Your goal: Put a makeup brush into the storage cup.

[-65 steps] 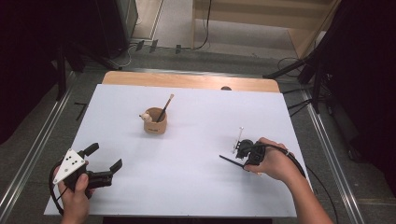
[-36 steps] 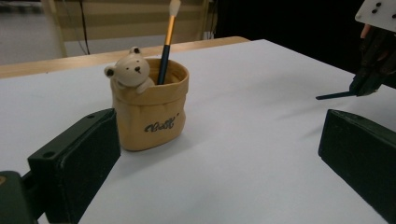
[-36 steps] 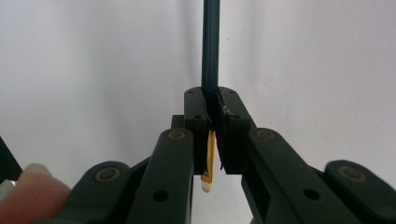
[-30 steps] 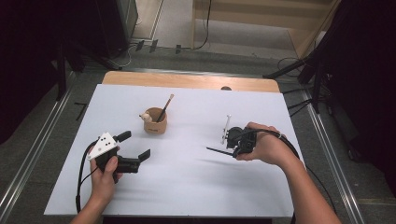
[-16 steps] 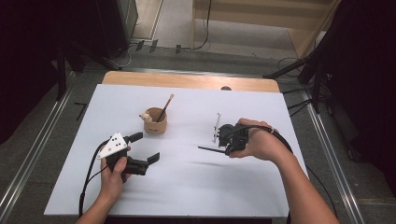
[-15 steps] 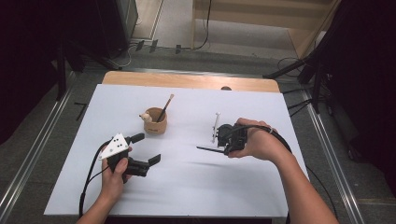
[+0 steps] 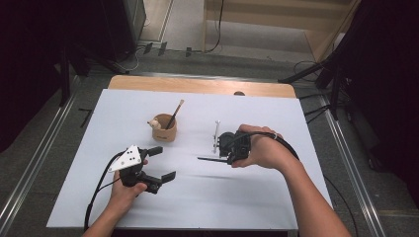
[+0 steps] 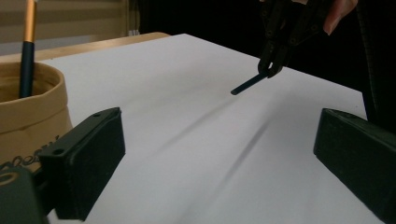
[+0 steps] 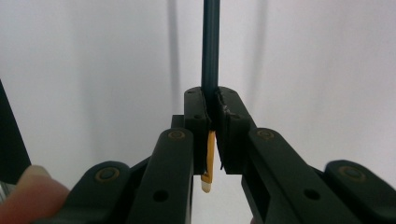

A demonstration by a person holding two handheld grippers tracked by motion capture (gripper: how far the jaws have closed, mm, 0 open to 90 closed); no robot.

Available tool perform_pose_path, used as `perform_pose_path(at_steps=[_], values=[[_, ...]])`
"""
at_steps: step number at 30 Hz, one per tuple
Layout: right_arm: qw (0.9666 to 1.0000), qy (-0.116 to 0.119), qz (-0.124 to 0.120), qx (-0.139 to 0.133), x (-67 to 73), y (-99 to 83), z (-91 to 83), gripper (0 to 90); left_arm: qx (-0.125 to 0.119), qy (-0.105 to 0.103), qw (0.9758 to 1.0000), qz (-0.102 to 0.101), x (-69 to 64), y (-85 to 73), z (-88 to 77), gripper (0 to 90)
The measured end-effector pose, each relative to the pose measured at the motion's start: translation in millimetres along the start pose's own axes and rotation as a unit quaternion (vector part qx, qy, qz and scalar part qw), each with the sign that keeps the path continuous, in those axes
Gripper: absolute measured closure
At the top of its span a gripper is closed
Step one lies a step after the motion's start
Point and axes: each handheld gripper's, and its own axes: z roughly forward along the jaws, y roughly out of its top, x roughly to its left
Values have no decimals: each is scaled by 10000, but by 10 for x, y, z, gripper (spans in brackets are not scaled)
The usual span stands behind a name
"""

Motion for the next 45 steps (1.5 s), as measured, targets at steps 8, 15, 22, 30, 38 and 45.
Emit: perform_pose_path(at_steps=[8, 15, 22, 30, 38, 45], values=[[9999, 4, -133, 10, 43, 128, 0, 849, 126, 23, 9999, 70, -61, 3, 53, 203], [9997, -11, -258, 31, 53, 195, 8, 849, 167, 290, 9993, 142, -87, 15, 151, 388], [9993, -27, -365, -2, 65, 239, -19, 849, 169, 89, 9997, 149, -89, -9, 224, 470], [9986, -17, -525, 4, 112, 303, -25, 849, 305, -140, 9992, 203, -116, -42, 298, 537], [9972, -19, -743, -14, 160, 365, -34, 850, 355, -379, 9984, 220, -142, -62, 353, 603], [9962, -47, -874, -13, 188, 398, -34, 849, 320, -507, 9980, 206, -148, -61, 367, 661]])
